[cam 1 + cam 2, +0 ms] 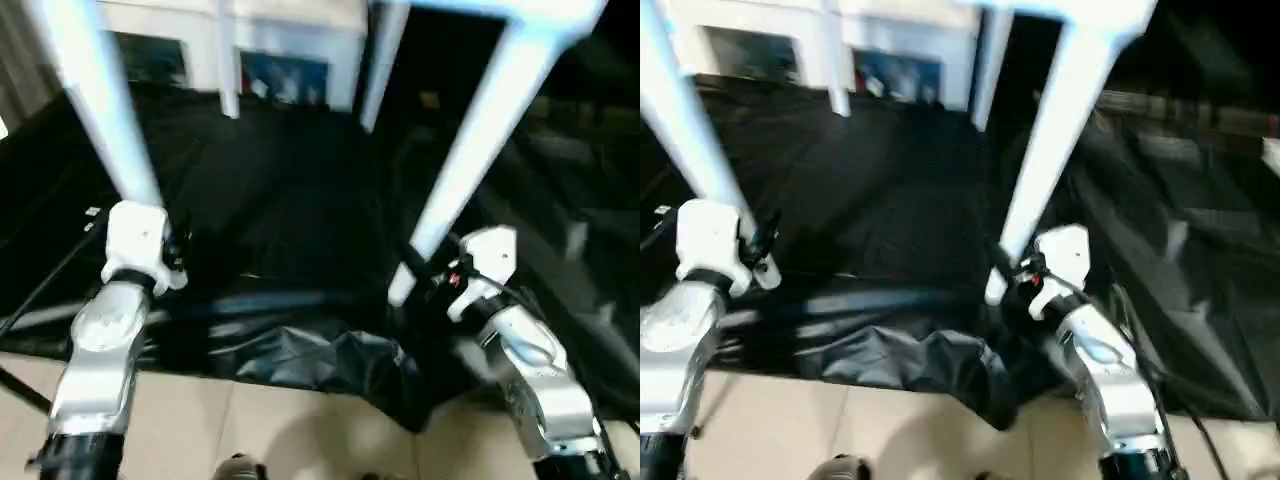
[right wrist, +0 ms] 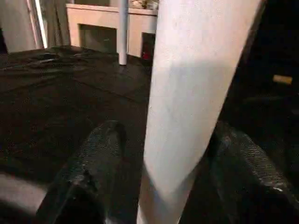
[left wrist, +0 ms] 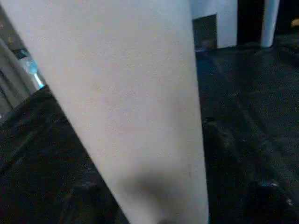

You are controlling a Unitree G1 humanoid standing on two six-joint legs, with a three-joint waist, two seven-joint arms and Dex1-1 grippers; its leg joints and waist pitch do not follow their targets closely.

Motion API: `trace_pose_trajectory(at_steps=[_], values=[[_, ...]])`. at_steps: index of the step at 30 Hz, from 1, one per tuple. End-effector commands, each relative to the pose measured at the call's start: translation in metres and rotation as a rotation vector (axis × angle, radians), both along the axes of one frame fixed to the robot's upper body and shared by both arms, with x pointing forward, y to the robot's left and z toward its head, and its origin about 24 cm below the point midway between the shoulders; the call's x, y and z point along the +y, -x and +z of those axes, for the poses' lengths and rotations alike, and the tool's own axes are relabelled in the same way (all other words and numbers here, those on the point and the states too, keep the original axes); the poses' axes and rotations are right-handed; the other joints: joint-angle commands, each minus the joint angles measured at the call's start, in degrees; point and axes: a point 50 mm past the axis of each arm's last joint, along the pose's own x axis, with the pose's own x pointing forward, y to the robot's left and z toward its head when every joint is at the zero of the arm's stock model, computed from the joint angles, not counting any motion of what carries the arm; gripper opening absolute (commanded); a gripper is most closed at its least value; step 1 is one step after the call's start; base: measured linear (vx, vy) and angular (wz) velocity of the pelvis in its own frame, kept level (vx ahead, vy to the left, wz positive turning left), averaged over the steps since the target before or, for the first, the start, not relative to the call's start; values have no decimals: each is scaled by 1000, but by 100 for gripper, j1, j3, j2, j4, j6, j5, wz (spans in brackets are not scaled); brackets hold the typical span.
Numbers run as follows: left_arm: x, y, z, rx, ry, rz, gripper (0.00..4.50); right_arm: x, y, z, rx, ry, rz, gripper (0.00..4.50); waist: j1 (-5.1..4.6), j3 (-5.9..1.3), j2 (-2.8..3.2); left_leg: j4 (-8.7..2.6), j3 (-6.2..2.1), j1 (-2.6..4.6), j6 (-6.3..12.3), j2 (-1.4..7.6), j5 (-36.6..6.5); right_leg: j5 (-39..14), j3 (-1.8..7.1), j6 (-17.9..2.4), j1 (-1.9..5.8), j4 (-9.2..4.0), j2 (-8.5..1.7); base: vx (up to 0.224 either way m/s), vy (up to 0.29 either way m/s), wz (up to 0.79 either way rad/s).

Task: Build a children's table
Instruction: Flip table

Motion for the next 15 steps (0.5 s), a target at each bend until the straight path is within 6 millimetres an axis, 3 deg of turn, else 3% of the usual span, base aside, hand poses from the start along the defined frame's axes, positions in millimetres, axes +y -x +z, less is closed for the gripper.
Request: trace_pose_trajectory(at_steps=[1,3,9,11,13,15], values=[[3,8,6,-31,-4,-12,310,-1,5,3,4,-41,-13,335,-16,-257,39,-558,-168,91,-179,241,-3003,-3051,156,-316,102,-509,-275,0,0,0],[5,11,6,-33,-1,-5,326,-2,8,3,12,-50,-17,354,0,-270,57,-535,-154,156,-198,242,-3027,-2998,165,-302,47,-512,-249,0,0,0],[6,45,0,-32,35,4,376,-8,26,5,38,-92,-55,401,18,-272,109,-551,-122,146,-163,267,-2860,-2115,193,-450,81,-432,-178,19,0,0],[0,59,0,-40,81,-8,392,-13,32,9,34,-91,-103,412,33,-271,100,-556,-111,129,-148,283,-2717,-1813,200,-502,105,-411,-172,71,0,2],[-4,66,-1,-37,124,-12,397,-17,36,11,37,-100,-141,413,54,-274,104,-534,-86,161,-128,273,-2666,-1678,209,-503,82,-404,-151,55,-3,4],[-11,75,-3,-22,151,-20,397,-22,40,11,64,-92,-174,413,69,-270,95,-532,-84,144,-104,280,-2535,-1484,218,-501,121,-382,-148,0,0,0]])
